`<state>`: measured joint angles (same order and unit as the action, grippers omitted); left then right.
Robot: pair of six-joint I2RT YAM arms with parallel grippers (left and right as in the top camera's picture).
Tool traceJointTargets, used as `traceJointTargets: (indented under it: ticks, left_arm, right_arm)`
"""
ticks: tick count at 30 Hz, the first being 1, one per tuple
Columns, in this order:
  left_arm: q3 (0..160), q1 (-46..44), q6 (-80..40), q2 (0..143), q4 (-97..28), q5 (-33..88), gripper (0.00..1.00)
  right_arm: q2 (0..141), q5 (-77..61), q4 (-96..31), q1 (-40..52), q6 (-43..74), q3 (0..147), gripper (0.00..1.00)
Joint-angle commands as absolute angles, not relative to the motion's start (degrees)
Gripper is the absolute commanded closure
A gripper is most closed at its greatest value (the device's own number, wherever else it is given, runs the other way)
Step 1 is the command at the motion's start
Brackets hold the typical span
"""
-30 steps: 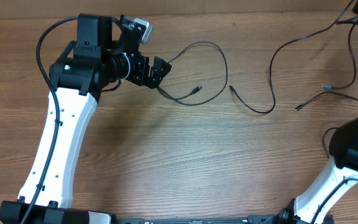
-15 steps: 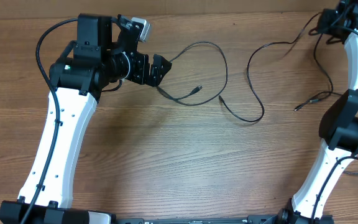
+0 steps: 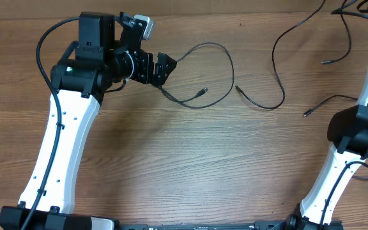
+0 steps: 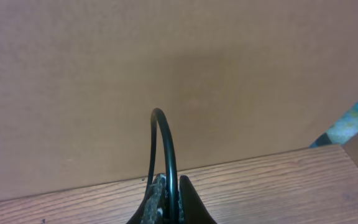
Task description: Untangle cables
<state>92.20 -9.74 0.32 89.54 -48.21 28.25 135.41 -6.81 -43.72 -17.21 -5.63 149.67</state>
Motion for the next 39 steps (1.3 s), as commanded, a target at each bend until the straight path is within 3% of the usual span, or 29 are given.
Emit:
traceJointTargets:
  ticks: [1,3,4,5,6,7,19,27,33,37,39]
  left_arm:
    - [92.8,-9.8,-1.2,89.6,-48.2,28.1,0.0]
    - [92.8,-9.8,-1.6,89.6,-48.4,28.1,0.0]
    - [92.8,-9.8,-1.7,89.6,-48.6,28.1,0.0]
    - [92.8,-9.8,-1.7,89.6,-48.9,28.1,0.0]
    - [92.8,-9.8,-1.7,89.6,-49.2,28.1,0.0]
    - [92.8,-9.8,-1.7,89.6,-49.5,28.1,0.0]
    - [92.8,-9.8,-1.7,89.6,-49.5,28.1,0.01]
    - [92.8,-9.8,-0.3,89.6,-49.7,28.1,0.0]
    - [92.8,-9.6,0.0,89.4,-51.1,28.1,0.0]
    - [92.8,-9.6,0.5,89.4,-53.0,27.9,0.0]
    - [92.8,-9.6,1.4,89.4,-53.7,27.8,0.0]
  right_arm:
    - [141.4,-7.6,-42.7,-17.3,-6.5,149.6,0.96]
    - [145.1,-7.6,-42.5,-17.7,-6.5,149.6,0.96]
    - [146.8,-7.6,-43.0,-17.8,-6.5,149.6,0.85]
    - [147.9,-7.6,-43.4,-17.8,-6.2,149.6,0.59]
    - [148.4,-7.5,-43.8,-17.8,-6.1,149.6,0.23]
    - [148.7,-7.4,-44.2,-17.8,-6.1,149.6,0.0]
    - [132.4,-7.9,-52.2,-15.6,-6.0,149.8,0.0]
    - [119.1,-13.0,-75.0,-11.6,-4.6,149.8,0.0]
    - [119.0,-14.6,-87.6,-7.7,15.0,149.3,0.0]
    - [119.0,3.2,-95.7,-1.8,38.0,149.3,0.0]
    - [119.0,4.8,-97.1,0.9,45.6,148.7,0.0]
